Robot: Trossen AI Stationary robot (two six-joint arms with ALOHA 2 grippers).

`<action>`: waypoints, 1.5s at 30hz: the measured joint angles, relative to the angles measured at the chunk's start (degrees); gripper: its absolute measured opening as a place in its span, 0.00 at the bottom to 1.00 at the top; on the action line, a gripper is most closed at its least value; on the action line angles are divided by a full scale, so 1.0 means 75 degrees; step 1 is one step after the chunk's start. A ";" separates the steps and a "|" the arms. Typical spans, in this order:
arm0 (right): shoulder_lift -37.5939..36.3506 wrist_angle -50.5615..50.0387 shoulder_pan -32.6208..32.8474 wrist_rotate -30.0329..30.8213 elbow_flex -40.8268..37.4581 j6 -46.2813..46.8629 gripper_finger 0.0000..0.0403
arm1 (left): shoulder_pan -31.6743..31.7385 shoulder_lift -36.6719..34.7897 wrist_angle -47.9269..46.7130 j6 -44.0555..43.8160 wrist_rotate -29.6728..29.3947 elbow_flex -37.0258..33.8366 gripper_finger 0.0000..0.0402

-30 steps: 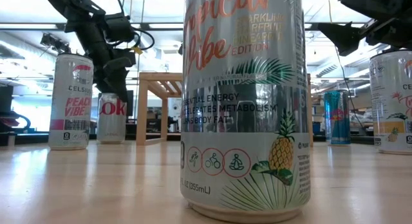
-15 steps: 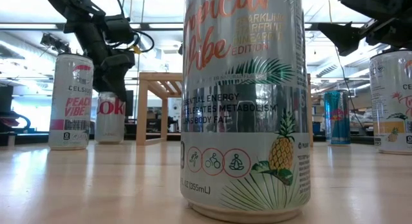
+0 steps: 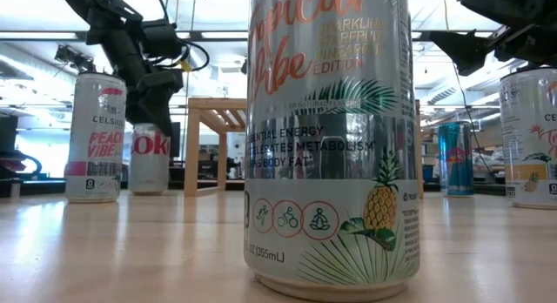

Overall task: Place canned beverage on shelf
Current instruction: Put the top red-silver soda can on the shelf

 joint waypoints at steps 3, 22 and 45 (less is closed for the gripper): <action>0.0000 0.0000 0.0000 0.0000 -0.0001 0.0002 0.98 | 0.0000 -0.0004 -0.0238 0.0511 0.0009 0.0012 0.79; 0.0000 0.0000 0.0000 0.0000 -0.0002 0.0002 0.98 | -0.0092 -0.0009 -0.0681 0.2339 0.0001 0.0012 0.79; 0.0000 0.0000 0.0000 0.0000 0.0000 -0.0001 0.98 | -0.0204 -0.0015 -0.1040 0.3796 -0.0003 0.0020 0.74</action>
